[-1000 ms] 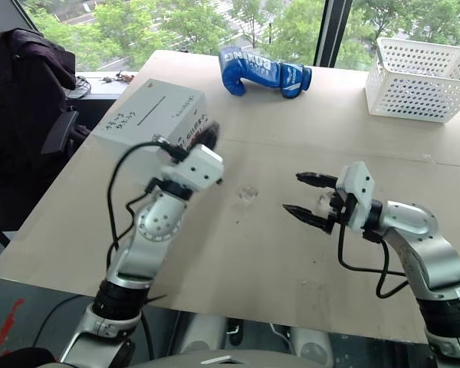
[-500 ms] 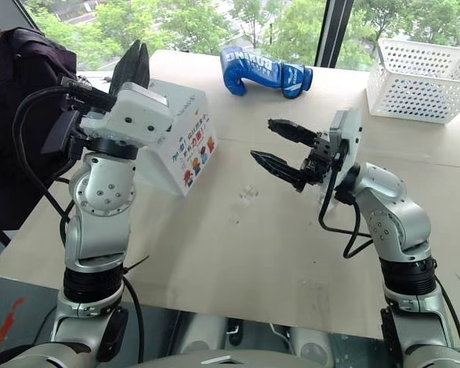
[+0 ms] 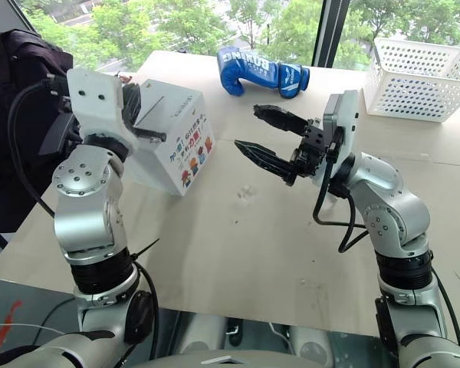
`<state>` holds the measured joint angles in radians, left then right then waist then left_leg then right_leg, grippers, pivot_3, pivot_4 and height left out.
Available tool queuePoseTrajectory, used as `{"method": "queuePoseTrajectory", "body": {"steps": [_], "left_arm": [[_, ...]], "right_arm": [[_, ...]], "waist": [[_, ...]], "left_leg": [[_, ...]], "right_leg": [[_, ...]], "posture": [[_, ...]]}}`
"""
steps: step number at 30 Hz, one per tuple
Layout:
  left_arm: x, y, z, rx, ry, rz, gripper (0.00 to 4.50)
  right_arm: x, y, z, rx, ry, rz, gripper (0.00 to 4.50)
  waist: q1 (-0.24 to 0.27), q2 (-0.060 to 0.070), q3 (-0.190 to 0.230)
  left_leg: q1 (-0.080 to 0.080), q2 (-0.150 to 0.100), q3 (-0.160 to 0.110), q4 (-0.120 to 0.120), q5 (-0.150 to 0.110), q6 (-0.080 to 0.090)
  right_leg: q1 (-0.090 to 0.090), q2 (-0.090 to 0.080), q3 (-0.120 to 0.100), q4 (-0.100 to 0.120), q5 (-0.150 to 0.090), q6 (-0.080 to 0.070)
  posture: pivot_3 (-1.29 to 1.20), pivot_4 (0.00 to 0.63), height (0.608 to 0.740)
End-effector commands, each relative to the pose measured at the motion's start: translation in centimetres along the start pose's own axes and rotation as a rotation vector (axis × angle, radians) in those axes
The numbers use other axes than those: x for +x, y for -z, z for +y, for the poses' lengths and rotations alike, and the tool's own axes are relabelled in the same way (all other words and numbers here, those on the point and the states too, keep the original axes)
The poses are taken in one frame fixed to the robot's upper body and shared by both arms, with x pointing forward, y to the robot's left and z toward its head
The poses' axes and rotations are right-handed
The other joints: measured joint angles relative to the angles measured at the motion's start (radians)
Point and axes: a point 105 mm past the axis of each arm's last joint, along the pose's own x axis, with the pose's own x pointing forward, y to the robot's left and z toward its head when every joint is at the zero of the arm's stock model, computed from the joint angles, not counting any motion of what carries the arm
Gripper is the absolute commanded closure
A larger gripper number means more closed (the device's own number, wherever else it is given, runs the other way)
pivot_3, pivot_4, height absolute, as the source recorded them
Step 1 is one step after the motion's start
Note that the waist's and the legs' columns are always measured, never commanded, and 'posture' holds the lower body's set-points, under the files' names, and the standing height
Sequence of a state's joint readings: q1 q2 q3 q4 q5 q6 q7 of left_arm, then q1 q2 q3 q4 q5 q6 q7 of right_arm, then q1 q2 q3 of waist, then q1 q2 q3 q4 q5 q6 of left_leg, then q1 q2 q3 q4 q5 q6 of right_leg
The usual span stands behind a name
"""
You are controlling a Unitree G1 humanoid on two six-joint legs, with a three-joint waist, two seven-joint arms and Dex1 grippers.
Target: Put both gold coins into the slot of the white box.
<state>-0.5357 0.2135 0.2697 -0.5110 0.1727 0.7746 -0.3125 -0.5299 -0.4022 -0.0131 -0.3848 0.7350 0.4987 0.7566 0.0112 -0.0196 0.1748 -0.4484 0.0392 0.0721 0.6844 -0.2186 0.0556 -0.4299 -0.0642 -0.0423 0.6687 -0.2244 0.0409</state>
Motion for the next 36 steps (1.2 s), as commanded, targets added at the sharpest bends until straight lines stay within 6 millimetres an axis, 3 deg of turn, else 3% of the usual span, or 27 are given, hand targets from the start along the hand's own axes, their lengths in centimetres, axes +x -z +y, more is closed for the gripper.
{"method": "queuePoseTrajectory", "body": {"steps": [1,9,15,21,36], "left_arm": [[-0.4,-0.9,1.5,0.025,-0.016,-0.023,4.45],[-0.1,0.5,0.4,-0.013,0.098,0.097,4.45],[0.1,1.4,-0.8,0.057,0.231,0.160,4.45],[0.7,1.7,0.4,0.037,0.191,0.198,4.45],[1.3,3.0,0.4,0.003,0.185,0.273,4.45]], "right_arm": [[0.1,-1.1,0.5,-0.039,-0.020,-0.025,0.74],[0.0,-1.1,0.5,-0.045,-0.025,-0.018,0.74],[0.2,-1.4,0.9,-0.055,-0.054,-0.004,0.74],[0.1,-1.4,1.1,-0.067,-0.084,0.027,0.74],[0.1,-1.1,1.0,-0.072,-0.088,0.040,0.74]], "waist": [[0.000,0.000,0.000],[0.003,0.000,0.000],[0.002,0.000,0.000],[0.004,0.000,0.000],[0.004,0.000,0.000]], "left_leg": [[0.000,0.000,0.000,0.000,0.000,0.000],[0.000,0.000,0.000,0.000,0.000,0.000],[0.001,0.000,0.000,0.000,0.000,0.000],[0.001,0.000,0.000,0.000,0.000,0.000],[0.002,0.000,0.001,0.001,0.001,-0.001]], "right_leg": [[0.000,0.000,0.000,0.000,0.000,0.000],[0.000,0.000,0.000,0.000,0.000,0.000],[0.000,0.000,0.000,0.000,0.000,0.000],[0.000,0.000,0.000,0.000,0.000,0.000],[0.001,-0.002,0.000,0.003,-0.001,-0.002]], "posture": [[0.00,0.150,0.704],[0.00,0.150,0.704],[0.00,0.150,0.704],[0.00,0.150,0.704],[0.00,0.150,0.704]]}}
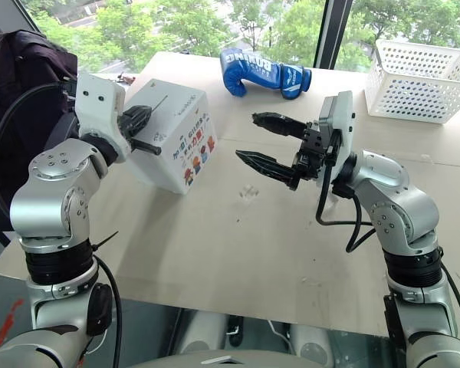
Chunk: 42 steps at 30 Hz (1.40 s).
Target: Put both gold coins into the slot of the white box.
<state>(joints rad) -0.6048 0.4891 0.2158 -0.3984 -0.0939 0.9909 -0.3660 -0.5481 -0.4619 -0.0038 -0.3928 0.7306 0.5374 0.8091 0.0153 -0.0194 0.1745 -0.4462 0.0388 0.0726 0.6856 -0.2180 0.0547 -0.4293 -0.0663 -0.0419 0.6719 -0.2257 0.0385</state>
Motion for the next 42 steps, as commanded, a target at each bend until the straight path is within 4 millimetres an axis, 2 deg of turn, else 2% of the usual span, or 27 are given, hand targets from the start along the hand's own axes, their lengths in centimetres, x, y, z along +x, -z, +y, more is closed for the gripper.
{"method": "queuePoseTrajectory", "body": {"steps": [1,6,7,8,10,14,15,16,18,21,34,42], "left_arm": [[0.5,1.5,0.3,-0.017,-0.019,0.073,4.45],[0.7,1.6,0.9,-0.031,-0.057,0.073,4.45],[0.7,1.5,1.1,-0.028,-0.067,0.066,3.91],[0.8,1.5,1.2,-0.024,-0.074,0.059,3.70],[0.9,1.2,1.4,-0.002,-0.091,0.038,2.82],[0.9,-0.2,1.7,0.028,-0.115,-0.050,0.95],[0.8,-1.1,1.8,0.029,-0.119,-0.101,0.51],[0.5,-2.0,1.8,0.025,-0.120,-0.156,0.51],[0.0,-2.6,2.0,0.037,-0.120,-0.196,0.51],[-0.1,-1.9,2.2,0.050,-0.124,-0.175,0.51],[-1.3,-1.5,1.0,0.077,-0.075,-0.160,0.51],[-2.9,-2.4,-2.1,0.109,0.089,-0.219,0.51]], "right_arm": [[0.3,-1.2,0.6,-0.052,-0.026,-0.035,0.74],[0.2,-1.2,0.5,-0.052,-0.019,-0.037,0.74],[0.2,-1.1,0.5,-0.053,-0.017,-0.037,0.74],[0.2,-1.1,0.4,-0.054,-0.015,-0.037,0.74],[0.2,-1.1,0.4,-0.054,-0.012,-0.037,0.74],[0.1,-1.0,0.4,-0.054,-0.007,-0.035,0.74],[0.0,-1.0,0.4,-0.054,-0.005,-0.034,0.74],[0.0,-0.9,0.3,-0.054,-0.003,-0.033,0.74],[-0.1,-0.9,0.3,-0.054,0.000,-0.033,0.74],[-0.1,-0.9,0.3,-0.054,0.001,-0.034,0.74],[0.0,-0.8,0.4,-0.049,-0.002,-0.042,0.74],[0.0,-0.8,0.5,-0.047,-0.001,-0.046,0.74]], "waist": [[0.000,0.000,0.000],[0.000,0.000,0.000],[0.000,0.000,0.000],[-0.001,0.000,0.000],[-0.001,0.000,0.000],[0.001,0.000,0.000],[0.002,0.000,0.000],[0.002,0.000,0.000],[0.002,0.000,0.000],[0.000,0.000,0.000],[-0.002,-0.001,0.001],[-0.002,-0.001,0.001]], "left_leg": [[0.000,0.000,0.000,0.000,0.000,0.000],[0.001,0.000,0.000,0.000,0.001,-0.001],[0.001,0.000,0.000,0.000,0.001,-0.001],[0.001,0.000,0.000,0.000,0.001,-0.001],[0.001,0.000,0.000,0.000,0.001,-0.002],[0.001,0.000,0.000,0.000,0.001,-0.002],[0.001,0.000,0.000,0.000,0.001,-0.002],[0.001,0.000,0.000,0.000,0.001,-0.002],[-0.002,0.000,0.000,0.000,0.001,-0.002],[-0.002,0.000,0.000,0.000,0.001,-0.002],[-0.003,0.000,0.000,-0.002,0.001,-0.001],[-0.003,0.000,0.000,-0.003,0.001,-0.001]], "right_leg": [[0.000,0.000,0.000,0.000,-0.001,-0.002],[0.000,-0.002,0.000,0.002,-0.001,-0.002],[0.000,-0.003,0.000,0.002,-0.001,-0.002],[0.000,-0.003,0.000,0.002,-0.001,-0.002],[0.000,-0.004,0.000,0.003,-0.001,-0.002],[0.000,-0.004,0.000,0.003,-0.001,-0.002],[0.000,-0.004,0.000,0.003,-0.001,-0.002],[0.000,-0.005,-0.001,0.002,-0.001,-0.003],[-0.001,-0.006,-0.001,0.001,-0.001,-0.003],[-0.002,-0.006,-0.001,0.000,-0.001,-0.003],[-0.003,-0.004,-0.001,-0.002,-0.001,-0.002],[-0.003,-0.005,-0.001,-0.002,-0.001,-0.003]], "posture": [[0.00,0.150,0.704],[0.00,0.150,0.704],[0.00,0.150,0.704],[0.00,0.150,0.704],[0.00,0.150,0.704],[0.00,0.150,0.704],[0.00,0.150,0.704],[0.00,0.150,0.704],[0.00,0.150,0.704],[0.00,0.150,0.704],[0.00,0.150,0.704],[0.00,0.150,0.704]]}}
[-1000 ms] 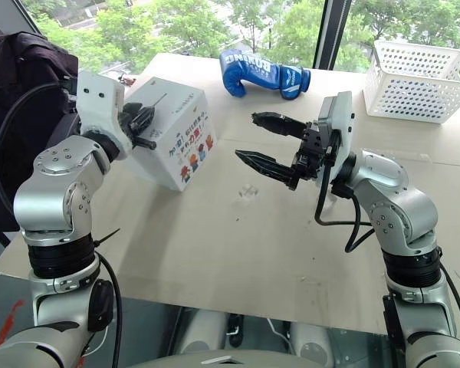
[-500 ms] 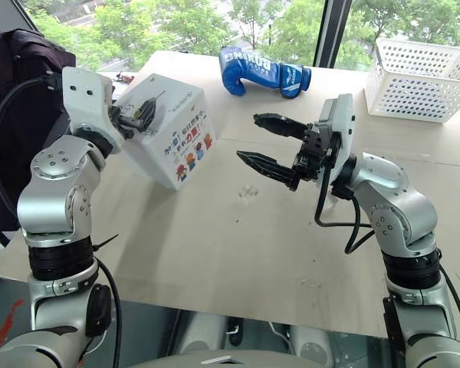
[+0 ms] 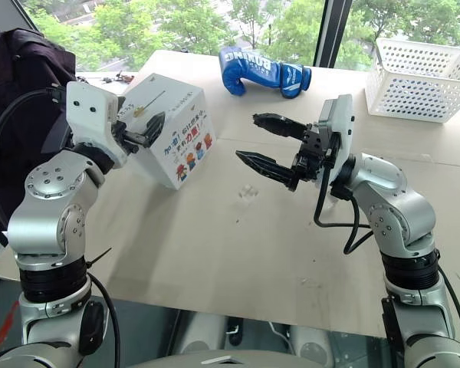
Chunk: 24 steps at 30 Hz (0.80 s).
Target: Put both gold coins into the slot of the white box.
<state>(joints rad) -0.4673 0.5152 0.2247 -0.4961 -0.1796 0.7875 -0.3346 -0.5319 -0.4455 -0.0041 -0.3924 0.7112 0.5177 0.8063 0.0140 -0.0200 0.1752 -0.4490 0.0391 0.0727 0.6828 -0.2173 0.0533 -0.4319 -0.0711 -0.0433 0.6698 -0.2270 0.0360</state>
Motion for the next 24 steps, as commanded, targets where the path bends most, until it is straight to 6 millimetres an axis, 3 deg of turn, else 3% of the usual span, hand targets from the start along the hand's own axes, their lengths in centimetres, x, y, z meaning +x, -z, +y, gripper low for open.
{"method": "queuePoseTrajectory", "body": {"steps": [1,11,16,21,24], "left_arm": [[-0.8,-1.7,-1.5,0.051,0.080,-0.059,0.51],[-0.8,-0.9,-2.0,0.051,0.139,-0.010,0.51],[-0.2,0.0,-0.9,0.033,0.120,0.045,0.51],[0.5,-0.7,0.4,0.001,0.047,0.014,0.51],[0.6,-0.8,0.0,0.006,0.058,0.007,0.51]], "right_arm": [[0.1,-1.1,0.5,-0.042,-0.017,-0.037,0.74],[0.2,-1.2,0.5,-0.044,-0.013,-0.046,0.74],[0.1,-1.3,0.4,-0.052,0.000,-0.051,0.74],[0.0,-1.3,0.3,-0.056,0.013,-0.049,0.74],[0.0,-1.2,0.4,-0.056,0.017,-0.049,0.74]], "waist": [[-0.001,0.000,0.000],[-0.001,0.000,0.000],[0.000,0.000,0.000],[0.000,0.000,0.000],[-0.001,0.000,0.000]], "left_leg": [[0.000,0.000,0.000,0.000,0.000,0.000],[0.000,0.000,0.000,0.000,0.000,0.000],[0.000,0.000,0.000,0.000,0.000,0.000],[0.000,0.000,0.000,0.000,0.000,0.000],[-0.001,0.000,0.000,-0.001,0.000,0.001]], "right_leg": [[0.000,0.000,0.000,0.000,0.000,0.000],[0.000,0.001,0.000,-0.001,0.000,0.000],[0.000,0.002,0.000,-0.001,0.000,0.000],[0.000,0.003,0.000,-0.002,0.000,0.000],[0.000,0.003,0.000,-0.002,0.000,0.001]], "posture": [[0.00,0.150,0.704],[0.00,0.150,0.704],[0.00,0.150,0.704],[0.00,0.150,0.704],[0.00,0.150,0.704]]}}
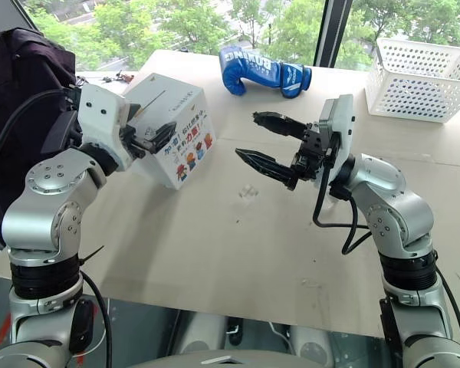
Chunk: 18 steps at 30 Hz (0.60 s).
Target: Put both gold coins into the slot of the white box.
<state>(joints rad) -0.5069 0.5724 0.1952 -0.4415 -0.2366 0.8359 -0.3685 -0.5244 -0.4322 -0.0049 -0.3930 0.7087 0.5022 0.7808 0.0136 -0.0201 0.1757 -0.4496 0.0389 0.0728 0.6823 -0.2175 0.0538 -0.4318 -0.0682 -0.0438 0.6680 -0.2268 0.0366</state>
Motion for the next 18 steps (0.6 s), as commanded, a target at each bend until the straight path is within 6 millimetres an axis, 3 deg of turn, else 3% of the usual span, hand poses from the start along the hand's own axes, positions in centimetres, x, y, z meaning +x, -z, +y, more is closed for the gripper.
{"method": "queuePoseTrajectory", "body": {"steps": [1,9,14,18], "left_arm": [[-0.2,-1.3,0.2,0.020,-0.015,-0.054,0.51],[-0.5,-2.6,-1.1,-0.018,0.044,-0.151,0.51],[-2.6,-3.1,-5.6,-0.079,0.258,-0.243,0.51],[-5.0,-0.6,-9.4,-0.094,0.409,-0.162,0.51]], "right_arm": [[-0.1,-1.2,0.5,-0.055,-0.010,-0.032,0.74],[-0.2,-1.1,0.3,-0.055,-0.003,-0.030,0.74],[-1.6,0.2,0.1,-0.035,0.022,0.009,0.74],[-4.7,3.2,0.0,-0.006,0.070,0.126,0.74]], "waist": [[0.000,0.000,0.000],[0.001,0.000,0.000],[0.000,0.000,0.000],[0.001,0.000,0.000]], "left_leg": [[0.000,0.000,0.000,0.000,0.000,0.000],[0.000,0.000,0.000,0.000,0.000,0.000],[-0.001,0.000,0.000,-0.001,-0.001,0.001],[0.000,0.000,0.001,-0.004,-0.001,0.001]], "right_leg": [[0.000,0.000,0.000,0.000,0.000,0.000],[0.000,0.000,0.000,0.000,0.000,0.000],[0.000,-0.003,0.000,-0.003,0.000,0.000],[0.001,-0.003,0.001,-0.005,0.001,0.001]], "posture": [[0.00,0.150,0.704],[0.00,0.150,0.704],[0.00,0.150,0.704],[0.00,0.150,0.704]]}}
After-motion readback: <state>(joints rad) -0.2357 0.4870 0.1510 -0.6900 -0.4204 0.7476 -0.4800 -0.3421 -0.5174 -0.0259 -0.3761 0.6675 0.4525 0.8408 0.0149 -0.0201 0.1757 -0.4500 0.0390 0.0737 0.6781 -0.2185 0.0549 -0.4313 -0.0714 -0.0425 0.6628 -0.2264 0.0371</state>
